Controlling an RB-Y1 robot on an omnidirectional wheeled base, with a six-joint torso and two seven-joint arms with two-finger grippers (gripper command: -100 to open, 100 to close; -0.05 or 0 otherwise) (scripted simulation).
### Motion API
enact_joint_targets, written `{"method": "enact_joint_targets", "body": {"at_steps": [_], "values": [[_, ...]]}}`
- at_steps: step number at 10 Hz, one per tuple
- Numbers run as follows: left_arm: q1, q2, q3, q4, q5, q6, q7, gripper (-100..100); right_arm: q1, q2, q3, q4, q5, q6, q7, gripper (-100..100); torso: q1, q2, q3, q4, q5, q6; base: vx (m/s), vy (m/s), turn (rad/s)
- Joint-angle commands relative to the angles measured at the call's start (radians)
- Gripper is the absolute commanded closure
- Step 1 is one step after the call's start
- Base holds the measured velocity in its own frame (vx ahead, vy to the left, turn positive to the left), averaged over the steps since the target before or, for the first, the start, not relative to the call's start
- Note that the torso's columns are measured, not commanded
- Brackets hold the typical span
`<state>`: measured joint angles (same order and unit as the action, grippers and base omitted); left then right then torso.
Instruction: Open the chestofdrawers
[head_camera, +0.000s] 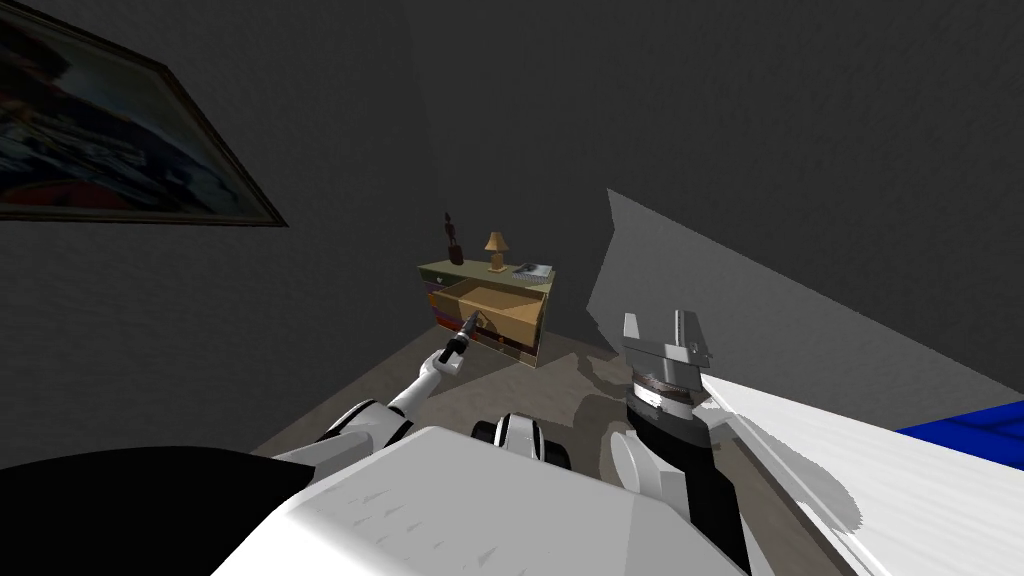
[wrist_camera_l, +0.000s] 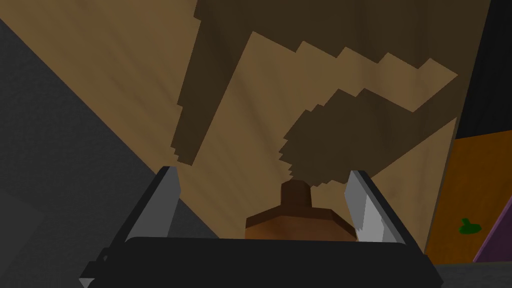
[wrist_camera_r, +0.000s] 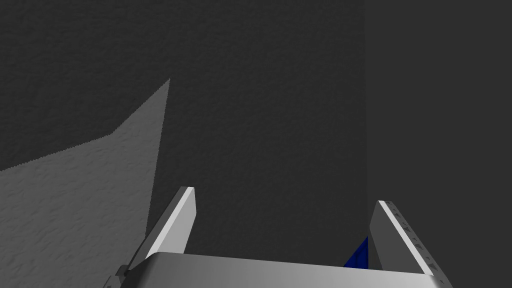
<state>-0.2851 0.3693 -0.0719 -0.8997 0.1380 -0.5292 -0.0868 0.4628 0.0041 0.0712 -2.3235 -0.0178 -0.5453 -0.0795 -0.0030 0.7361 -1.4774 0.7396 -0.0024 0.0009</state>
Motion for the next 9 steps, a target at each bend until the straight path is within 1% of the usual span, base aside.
{"method": "enact_joint_targets", "body": {"at_steps": [1, 3, 4, 5, 9], "values": [[-0.057, 0.026, 0.002, 0.007, 0.003, 0.046, 0.018, -100, 0.000, 0.000, 0.000, 0.000, 0.000, 0.000, 0.000, 0, 0.000, 0.003, 0.002, 0.001, 0.000, 0.000, -0.070, -0.014, -0.046], [-0.081, 0.040, 0.003, -0.001, 0.005, 0.078, 0.029, -100, 0.000, 0.000, 0.000, 0.000, 0.000, 0.000, 0.000, 0, -0.002, 0.012, 0.008, 0.007, -0.003, -0.002, -0.065, -0.022, -0.014], [-0.066, 0.033, -0.003, 0.016, 0.004, 0.070, 0.028, -100, 0.000, 0.000, 0.000, 0.000, 0.000, 0.000, 0.000, 0, -0.003, 0.013, 0.008, 0.009, -0.004, -0.002, -0.018, -0.010, 0.002], [-0.065, 0.034, -0.004, 0.022, 0.005, 0.073, 0.030, 0, 0.000, 0.000, 0.000, 0.000, 0.000, 0.000, 0.000, 0, -0.002, 0.011, 0.007, 0.007, -0.003, -0.001, 0.000, 0.000, 0.000], [-0.056, 0.032, -0.005, 0.030, 0.005, 0.081, 0.031, 0, 0.000, 0.000, 0.000, 0.000, 0.000, 0.000, 0.000, 0, 0.001, 0.005, 0.003, 0.001, 0.001, 0.000, 0.000, 0.000, 0.000]]}}
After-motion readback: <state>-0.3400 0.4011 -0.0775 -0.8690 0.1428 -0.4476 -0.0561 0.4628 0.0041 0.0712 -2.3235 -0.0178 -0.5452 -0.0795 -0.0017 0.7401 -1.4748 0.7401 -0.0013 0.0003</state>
